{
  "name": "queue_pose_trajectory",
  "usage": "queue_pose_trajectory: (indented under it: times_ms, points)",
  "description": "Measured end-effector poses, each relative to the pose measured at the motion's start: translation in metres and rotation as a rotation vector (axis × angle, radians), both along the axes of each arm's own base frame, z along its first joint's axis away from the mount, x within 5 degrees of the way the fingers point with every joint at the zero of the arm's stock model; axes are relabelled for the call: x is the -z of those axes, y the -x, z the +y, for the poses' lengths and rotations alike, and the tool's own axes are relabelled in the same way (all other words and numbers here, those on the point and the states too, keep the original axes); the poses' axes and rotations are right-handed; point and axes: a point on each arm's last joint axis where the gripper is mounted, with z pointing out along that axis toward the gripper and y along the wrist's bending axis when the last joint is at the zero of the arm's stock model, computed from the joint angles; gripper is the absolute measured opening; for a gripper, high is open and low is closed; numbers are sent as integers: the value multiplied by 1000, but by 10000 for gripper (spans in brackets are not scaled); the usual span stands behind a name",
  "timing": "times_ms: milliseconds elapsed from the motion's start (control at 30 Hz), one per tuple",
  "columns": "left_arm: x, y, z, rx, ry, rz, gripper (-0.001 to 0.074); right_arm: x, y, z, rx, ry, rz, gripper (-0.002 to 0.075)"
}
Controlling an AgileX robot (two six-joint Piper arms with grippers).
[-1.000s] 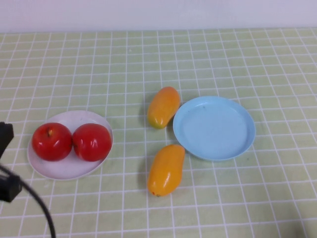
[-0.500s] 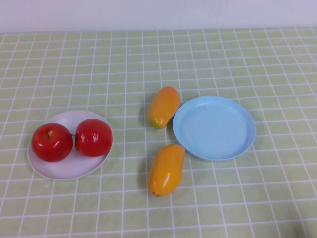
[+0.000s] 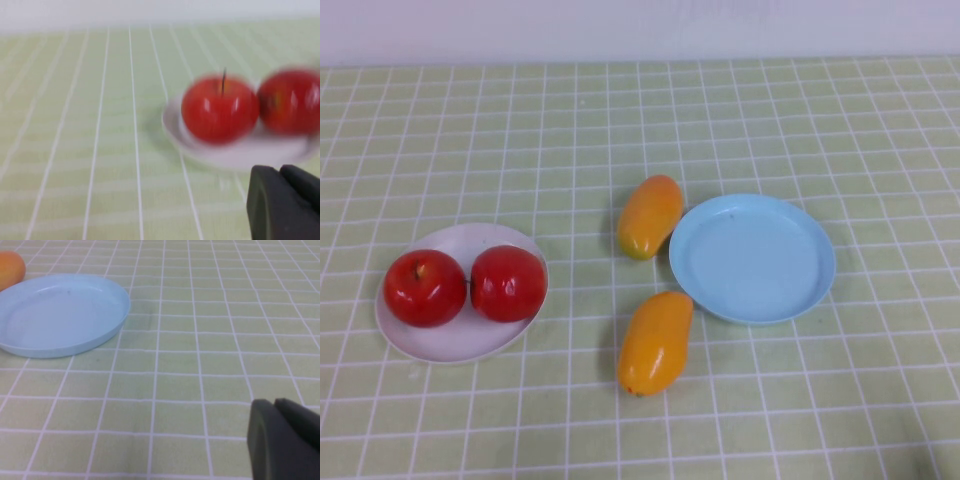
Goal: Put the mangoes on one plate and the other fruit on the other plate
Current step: Put another type of fruit in the right plate
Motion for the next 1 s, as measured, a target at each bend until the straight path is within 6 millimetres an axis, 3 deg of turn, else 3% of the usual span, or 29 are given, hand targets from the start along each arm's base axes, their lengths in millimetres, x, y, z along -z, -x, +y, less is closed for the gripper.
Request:
queue_pose_trajectory:
  times_ms: [167, 1000]
  points:
    - [10, 2, 0, -2, -10, 106, 4, 0, 0, 0, 0, 0, 0, -16]
    - [10, 2, 0, -2, -11, 106, 3, 0, 0, 0, 0, -2, 0, -17]
